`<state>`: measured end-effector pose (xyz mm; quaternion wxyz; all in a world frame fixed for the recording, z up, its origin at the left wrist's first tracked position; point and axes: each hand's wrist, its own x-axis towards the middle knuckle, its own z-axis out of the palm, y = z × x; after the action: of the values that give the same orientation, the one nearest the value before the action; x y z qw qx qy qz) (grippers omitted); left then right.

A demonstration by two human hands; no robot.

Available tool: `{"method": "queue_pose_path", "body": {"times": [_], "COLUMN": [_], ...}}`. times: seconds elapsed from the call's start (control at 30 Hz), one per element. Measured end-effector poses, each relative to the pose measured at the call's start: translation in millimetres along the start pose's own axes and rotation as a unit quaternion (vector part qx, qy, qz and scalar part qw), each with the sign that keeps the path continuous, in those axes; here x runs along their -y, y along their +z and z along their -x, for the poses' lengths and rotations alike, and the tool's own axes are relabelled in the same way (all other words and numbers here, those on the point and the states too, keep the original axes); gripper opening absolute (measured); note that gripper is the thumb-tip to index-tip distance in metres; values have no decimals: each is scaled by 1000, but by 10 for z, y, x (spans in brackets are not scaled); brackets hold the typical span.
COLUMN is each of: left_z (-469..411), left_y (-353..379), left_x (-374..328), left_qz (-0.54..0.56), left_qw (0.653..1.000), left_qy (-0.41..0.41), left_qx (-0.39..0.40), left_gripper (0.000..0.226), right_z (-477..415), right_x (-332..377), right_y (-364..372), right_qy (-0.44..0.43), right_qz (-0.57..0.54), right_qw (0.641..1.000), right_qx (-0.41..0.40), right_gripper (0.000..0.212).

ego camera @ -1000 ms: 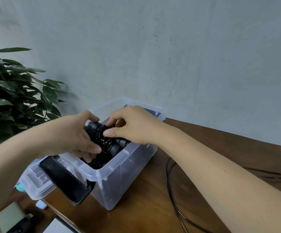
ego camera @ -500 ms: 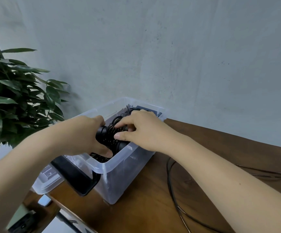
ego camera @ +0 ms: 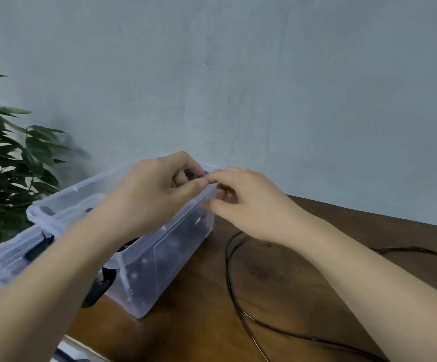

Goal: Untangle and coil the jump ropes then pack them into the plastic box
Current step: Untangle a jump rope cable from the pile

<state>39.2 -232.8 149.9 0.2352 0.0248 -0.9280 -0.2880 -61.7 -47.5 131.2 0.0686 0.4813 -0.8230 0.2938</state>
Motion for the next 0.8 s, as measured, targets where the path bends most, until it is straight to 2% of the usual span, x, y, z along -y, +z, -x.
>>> {"method": "queue_pose_path", "body": {"times": [0.23, 0.4, 0.63, 0.73, 0.8], "left_z": [-126, -139, -69, -7, 56], "left_y": [809, 1585, 2597, 2930, 3138], "left_x": [-641, -997, -1416, -1526, -1554], "left_qz": [56, 68, 49, 58, 52], "left_qw": [993, 977, 950, 943, 935], "left_qy": [62, 80, 110, 130, 158], "left_qx": [85, 186, 287, 302, 312], "left_gripper": [16, 15, 19, 18, 22], "right_z": [1020, 1969, 3291, 3686, 3891], "right_x": [-596, -1121, -1654, -1730, -1782], "right_y": [-477, -731, -1049, -1130, -1217], "right_qy": [141, 280, 458, 514, 572], "right_qz": [26, 66, 231, 319, 353], "right_qw": [989, 956, 852, 789, 733], "right_qx": [-30, -54, -106, -108, -102], "right_gripper": [36, 33, 40, 57, 78]}}
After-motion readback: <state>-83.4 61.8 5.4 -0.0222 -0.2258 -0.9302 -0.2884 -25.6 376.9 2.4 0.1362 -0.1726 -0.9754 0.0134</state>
